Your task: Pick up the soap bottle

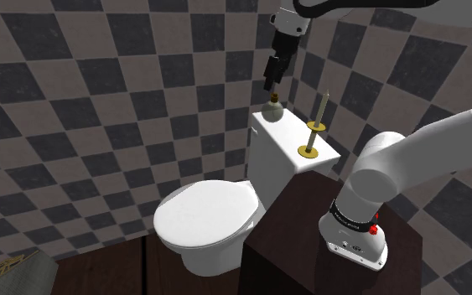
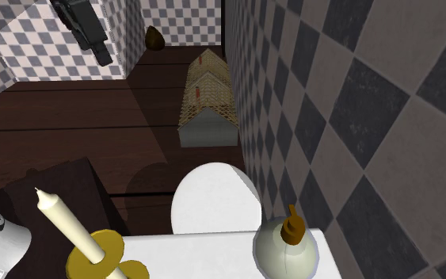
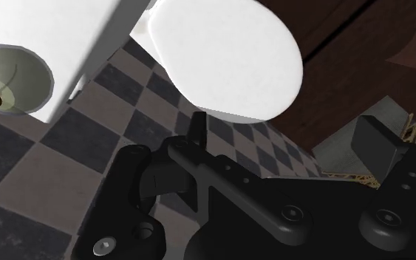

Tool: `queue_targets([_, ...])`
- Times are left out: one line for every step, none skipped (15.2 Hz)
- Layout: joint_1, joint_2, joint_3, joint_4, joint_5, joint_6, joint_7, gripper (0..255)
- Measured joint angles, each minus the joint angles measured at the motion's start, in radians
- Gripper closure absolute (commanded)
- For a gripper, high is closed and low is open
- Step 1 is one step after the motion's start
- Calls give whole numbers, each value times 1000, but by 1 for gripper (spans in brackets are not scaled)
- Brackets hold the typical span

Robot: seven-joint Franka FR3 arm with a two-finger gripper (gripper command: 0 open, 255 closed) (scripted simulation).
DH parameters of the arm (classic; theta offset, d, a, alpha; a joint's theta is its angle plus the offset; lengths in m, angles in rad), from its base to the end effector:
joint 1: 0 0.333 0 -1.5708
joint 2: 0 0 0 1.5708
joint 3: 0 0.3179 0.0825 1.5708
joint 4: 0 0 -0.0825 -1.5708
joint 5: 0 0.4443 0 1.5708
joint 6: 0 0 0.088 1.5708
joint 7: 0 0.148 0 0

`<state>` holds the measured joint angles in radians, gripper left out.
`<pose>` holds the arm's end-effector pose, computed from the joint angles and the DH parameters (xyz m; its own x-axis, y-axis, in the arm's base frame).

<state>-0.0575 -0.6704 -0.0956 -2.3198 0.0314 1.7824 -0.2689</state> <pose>0.4190 -0.0645 0.5447 0.9812 0.1222 0.1491 0.1313 -0.9899 -0.0528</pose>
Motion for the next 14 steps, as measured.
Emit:
queue_targets([-7,15,-19,-3,-9,16,-21,0])
queue_targets([-13,40,-38,7,-16,29,-42,0])
queue_targets([-17,69,-54,13,-21,50,-59,0])
queue_targets([-20,96,-69,18,-25,70,-76,0])
queue_targets([-27,109,-87,20,-31,79,-96,0])
queue_targets([-30,141,-102,34,-33,95,-113,0])
queue_targets([-33,168,-119,39,-36,116,-132,0])
queue_targets([-36,202,-136,48,-36,139,-151,0])
queue_targets([-41,227,-155,62,-38,148,-173,0])
queue_targets([-44,251,-168,70,-37,161,-189,0])
queue_targets([-46,280,-183,82,-35,177,-207,0])
queue_targets([-51,304,-201,90,-34,190,-230,0])
queue_targets([-55,336,-219,105,-30,205,-253,0])
queue_targets([-57,369,-234,128,-24,213,-273,0])
